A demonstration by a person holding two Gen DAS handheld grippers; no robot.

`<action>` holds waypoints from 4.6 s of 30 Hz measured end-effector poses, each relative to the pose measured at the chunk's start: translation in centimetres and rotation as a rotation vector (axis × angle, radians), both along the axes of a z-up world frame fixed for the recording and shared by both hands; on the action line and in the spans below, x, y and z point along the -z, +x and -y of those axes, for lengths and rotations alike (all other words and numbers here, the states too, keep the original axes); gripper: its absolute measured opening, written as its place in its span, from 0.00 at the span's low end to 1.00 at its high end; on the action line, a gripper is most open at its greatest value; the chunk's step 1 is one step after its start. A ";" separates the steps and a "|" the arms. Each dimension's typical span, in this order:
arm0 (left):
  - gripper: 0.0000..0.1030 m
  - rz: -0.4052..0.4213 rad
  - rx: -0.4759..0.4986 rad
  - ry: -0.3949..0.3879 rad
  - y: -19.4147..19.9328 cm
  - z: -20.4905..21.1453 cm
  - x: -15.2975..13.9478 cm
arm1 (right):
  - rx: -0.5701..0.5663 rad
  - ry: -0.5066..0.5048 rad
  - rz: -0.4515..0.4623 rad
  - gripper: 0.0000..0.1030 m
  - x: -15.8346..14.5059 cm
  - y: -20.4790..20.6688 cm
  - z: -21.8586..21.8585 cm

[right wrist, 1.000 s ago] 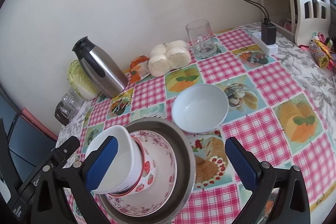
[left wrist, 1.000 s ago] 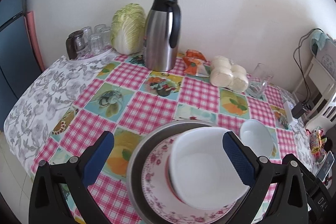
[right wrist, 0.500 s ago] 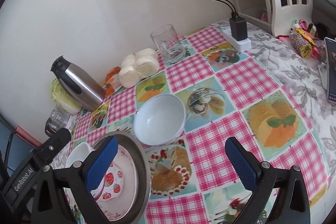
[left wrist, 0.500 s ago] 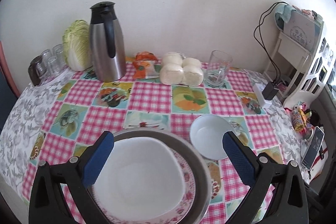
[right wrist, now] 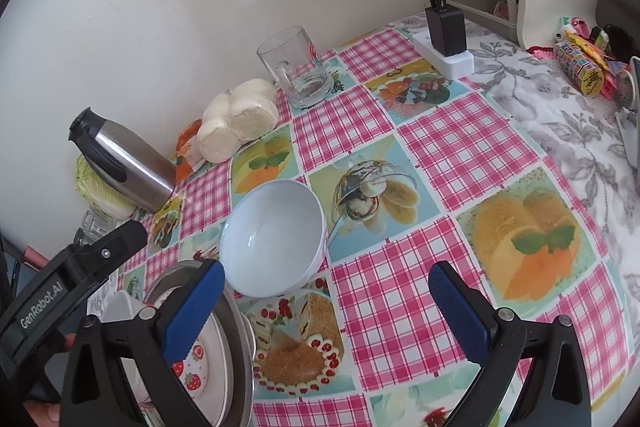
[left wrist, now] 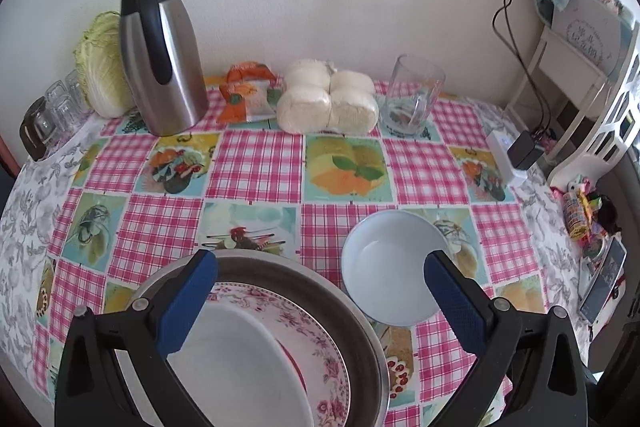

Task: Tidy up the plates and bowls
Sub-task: 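Move both grippers to the rim of the pale blue bowl, then close both grippers on the pale blue bowl rim, then lift the pale blue bowl and carry it over the steel pan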

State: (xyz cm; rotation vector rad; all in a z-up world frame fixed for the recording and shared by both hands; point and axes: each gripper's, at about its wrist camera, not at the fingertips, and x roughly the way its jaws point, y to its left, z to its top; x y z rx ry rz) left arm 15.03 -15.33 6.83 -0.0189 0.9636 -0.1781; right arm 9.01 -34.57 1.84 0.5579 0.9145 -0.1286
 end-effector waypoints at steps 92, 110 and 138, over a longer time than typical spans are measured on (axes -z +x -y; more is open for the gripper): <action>0.29 -0.318 0.114 0.077 4.2 9.7 11.1 | -0.004 0.230 -0.114 0.14 8.8 4.3 2.1; 0.28 -0.165 0.108 -0.024 0.3 5.5 2.6 | -0.025 0.176 -0.044 0.15 2.7 2.1 0.6; 0.28 0.039 -0.079 -0.158 -4.7 -5.7 -3.4 | -0.193 0.091 0.067 0.15 -4.3 0.4 -9.6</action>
